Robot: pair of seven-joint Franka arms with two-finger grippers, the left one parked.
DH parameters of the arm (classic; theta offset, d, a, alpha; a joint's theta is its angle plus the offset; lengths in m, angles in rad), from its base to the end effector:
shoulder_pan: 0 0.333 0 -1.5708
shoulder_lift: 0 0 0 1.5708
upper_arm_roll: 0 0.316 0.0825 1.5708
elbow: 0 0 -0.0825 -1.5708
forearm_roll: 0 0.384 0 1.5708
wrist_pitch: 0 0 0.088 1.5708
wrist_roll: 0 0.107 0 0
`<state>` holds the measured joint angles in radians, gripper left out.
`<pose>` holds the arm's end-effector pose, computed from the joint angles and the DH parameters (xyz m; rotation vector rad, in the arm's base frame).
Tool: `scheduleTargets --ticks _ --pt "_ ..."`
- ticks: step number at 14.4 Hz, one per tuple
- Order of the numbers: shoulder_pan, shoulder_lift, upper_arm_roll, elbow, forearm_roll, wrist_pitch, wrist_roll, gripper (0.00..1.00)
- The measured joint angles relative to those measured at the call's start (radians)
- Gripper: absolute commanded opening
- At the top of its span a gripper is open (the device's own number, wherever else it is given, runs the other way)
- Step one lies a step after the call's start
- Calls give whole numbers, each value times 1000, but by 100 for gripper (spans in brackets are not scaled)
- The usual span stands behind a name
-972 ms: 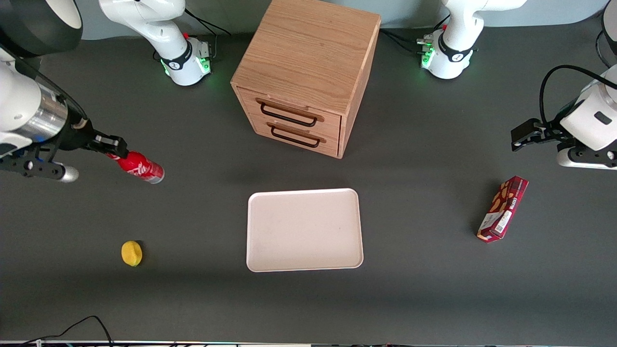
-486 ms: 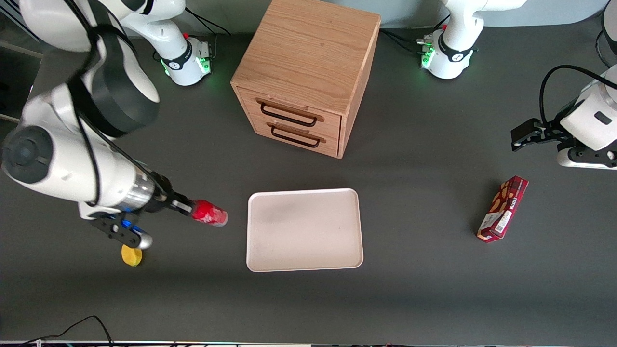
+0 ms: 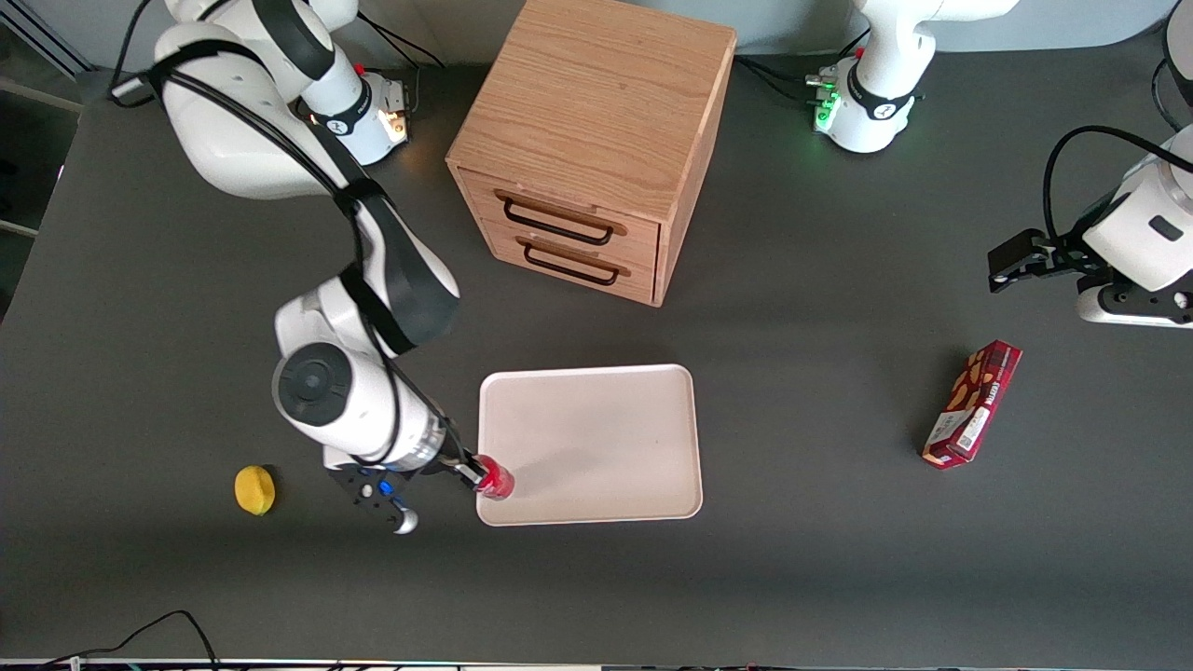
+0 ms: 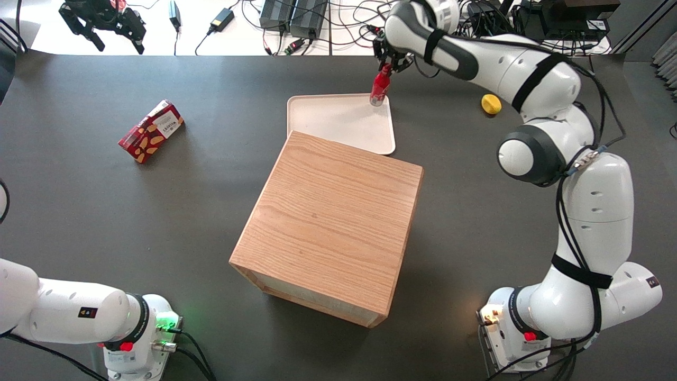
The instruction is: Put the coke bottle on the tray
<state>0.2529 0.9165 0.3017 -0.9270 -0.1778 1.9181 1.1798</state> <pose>0.7209 0.3204 0.3510 -2.8379 1.0347 -0.0323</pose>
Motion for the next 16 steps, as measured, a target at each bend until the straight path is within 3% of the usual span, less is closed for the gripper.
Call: scheduleTargets --ticks 1,2,3,9,12,16 --pt "0 25 10 1 -13 25 13 0" --pt "0 41 14 6 -20 39 18 74" --pt "-1 42 16 15 -21 39 19 100" --pt "-13 39 26 45 -24 -18 17 100" --pt "-33 -39 58 92 -30 -207 -46 100" --pt "-137 -330 131 84 -31 -539 -255 100"
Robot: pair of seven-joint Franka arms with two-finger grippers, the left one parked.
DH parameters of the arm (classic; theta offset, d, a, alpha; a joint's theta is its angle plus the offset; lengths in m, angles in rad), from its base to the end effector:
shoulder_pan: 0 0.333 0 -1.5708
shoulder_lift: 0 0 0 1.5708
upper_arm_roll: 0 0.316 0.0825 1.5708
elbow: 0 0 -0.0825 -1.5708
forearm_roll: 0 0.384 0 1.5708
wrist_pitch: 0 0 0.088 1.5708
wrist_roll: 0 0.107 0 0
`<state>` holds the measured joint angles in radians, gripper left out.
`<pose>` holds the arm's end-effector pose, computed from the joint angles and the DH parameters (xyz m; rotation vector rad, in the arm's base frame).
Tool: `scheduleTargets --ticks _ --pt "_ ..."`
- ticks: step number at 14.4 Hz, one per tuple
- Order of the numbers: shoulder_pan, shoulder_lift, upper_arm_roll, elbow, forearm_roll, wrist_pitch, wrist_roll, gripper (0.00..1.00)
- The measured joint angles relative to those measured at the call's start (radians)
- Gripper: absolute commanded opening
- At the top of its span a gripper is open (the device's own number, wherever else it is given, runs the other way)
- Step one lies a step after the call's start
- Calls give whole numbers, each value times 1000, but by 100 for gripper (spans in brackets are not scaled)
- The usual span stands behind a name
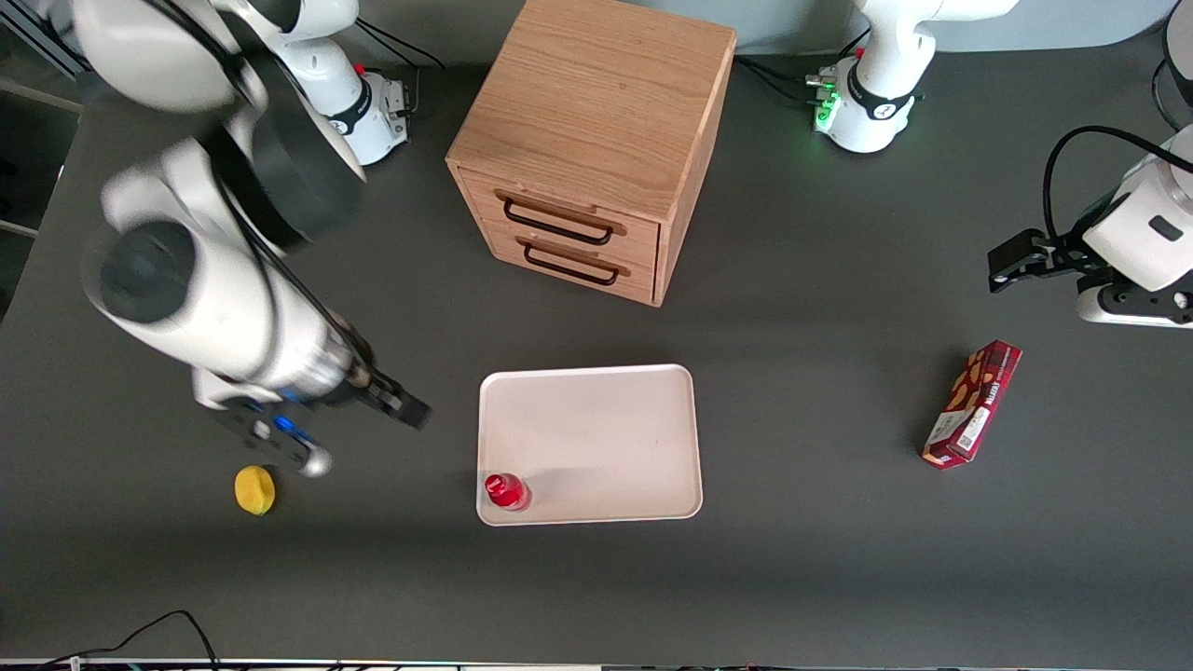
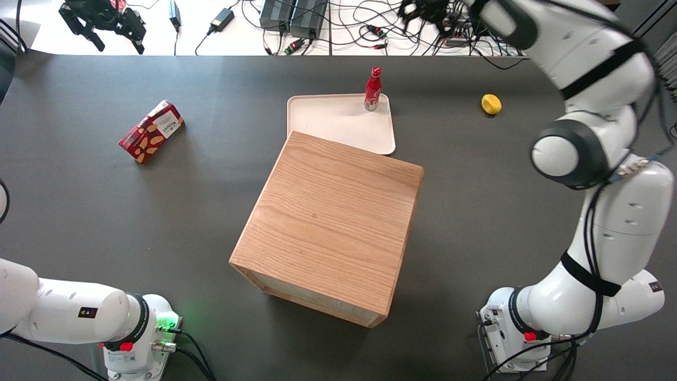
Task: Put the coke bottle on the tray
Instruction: 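Lower the bottle onto the tray and open the right gripper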
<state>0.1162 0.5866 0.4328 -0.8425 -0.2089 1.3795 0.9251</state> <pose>0.6458 0.2393 0.5945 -3.0364 0.7426 0.0418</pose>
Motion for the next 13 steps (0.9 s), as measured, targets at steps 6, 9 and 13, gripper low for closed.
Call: scheduleTargets --ticks 6,9,13 --pt "-105 -481 -245 -452 181 -61 -453 100" --pt "-125 -666 -360 -797 206 103 -580 100" --pt "-121 -782 -364 -1041 207 236 -583 100"
